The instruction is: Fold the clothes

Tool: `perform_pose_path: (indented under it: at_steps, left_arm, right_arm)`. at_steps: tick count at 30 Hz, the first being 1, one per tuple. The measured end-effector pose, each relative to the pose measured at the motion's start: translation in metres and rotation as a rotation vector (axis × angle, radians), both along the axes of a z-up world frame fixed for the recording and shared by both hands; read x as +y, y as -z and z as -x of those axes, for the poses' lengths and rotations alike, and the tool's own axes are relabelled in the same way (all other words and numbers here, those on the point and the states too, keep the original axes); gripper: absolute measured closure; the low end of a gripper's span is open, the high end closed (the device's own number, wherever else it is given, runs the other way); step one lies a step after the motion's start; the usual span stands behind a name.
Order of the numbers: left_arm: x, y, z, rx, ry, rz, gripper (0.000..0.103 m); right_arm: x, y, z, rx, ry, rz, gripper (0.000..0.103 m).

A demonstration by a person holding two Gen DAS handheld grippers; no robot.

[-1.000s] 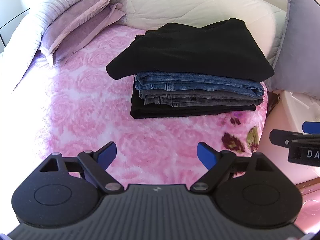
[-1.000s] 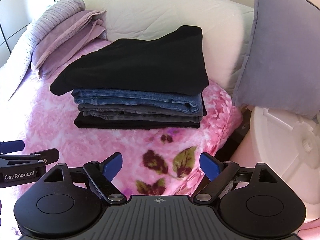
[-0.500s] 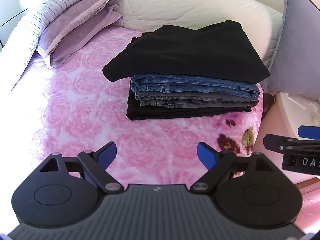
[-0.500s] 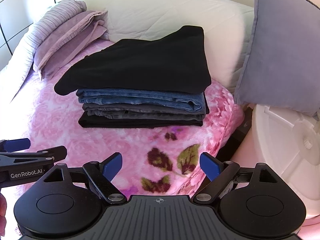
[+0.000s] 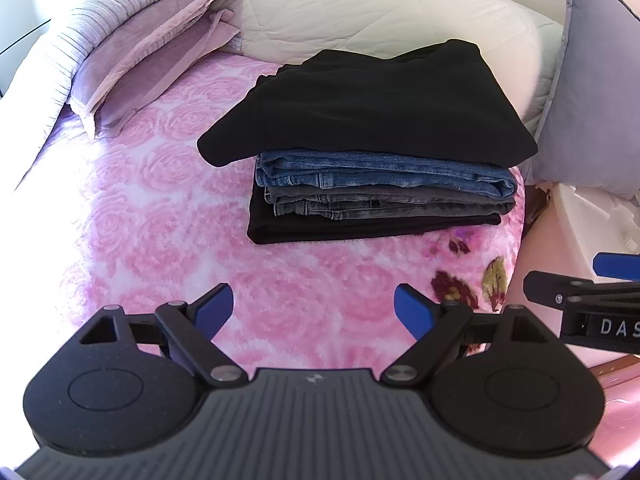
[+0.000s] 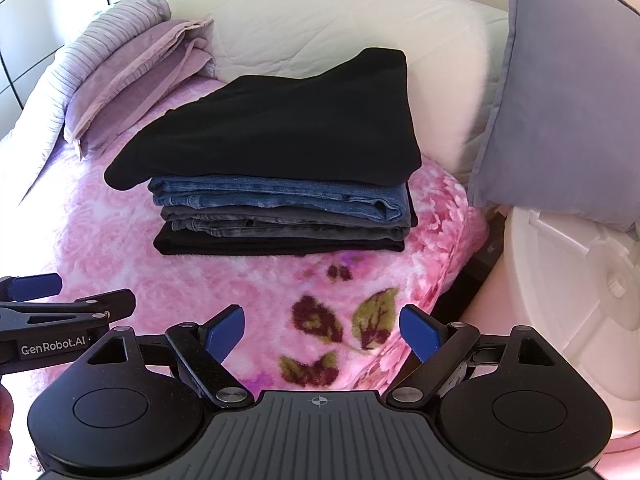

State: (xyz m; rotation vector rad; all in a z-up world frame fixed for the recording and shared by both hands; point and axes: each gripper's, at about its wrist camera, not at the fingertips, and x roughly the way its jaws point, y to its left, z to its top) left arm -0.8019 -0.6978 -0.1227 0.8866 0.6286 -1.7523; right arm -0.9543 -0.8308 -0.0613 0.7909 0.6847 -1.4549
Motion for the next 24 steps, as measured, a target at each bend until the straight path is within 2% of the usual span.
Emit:
perform_pose_path:
  at_steps: [14, 24]
  left_arm:
    - [-0.006, 0.002, 0.002, -0.011, -0.003, 0.002, 0.017]
    - [0.012, -0.011, -0.007, 0.005, -0.026, 0.015, 0.017]
  right_arm:
    - [-0.003, 0.002, 0.0, 0.006, -0.006, -0.008, 0.015]
    - [0.004, -0.011, 0.0, 0.007, 0.003, 0.012, 0.015]
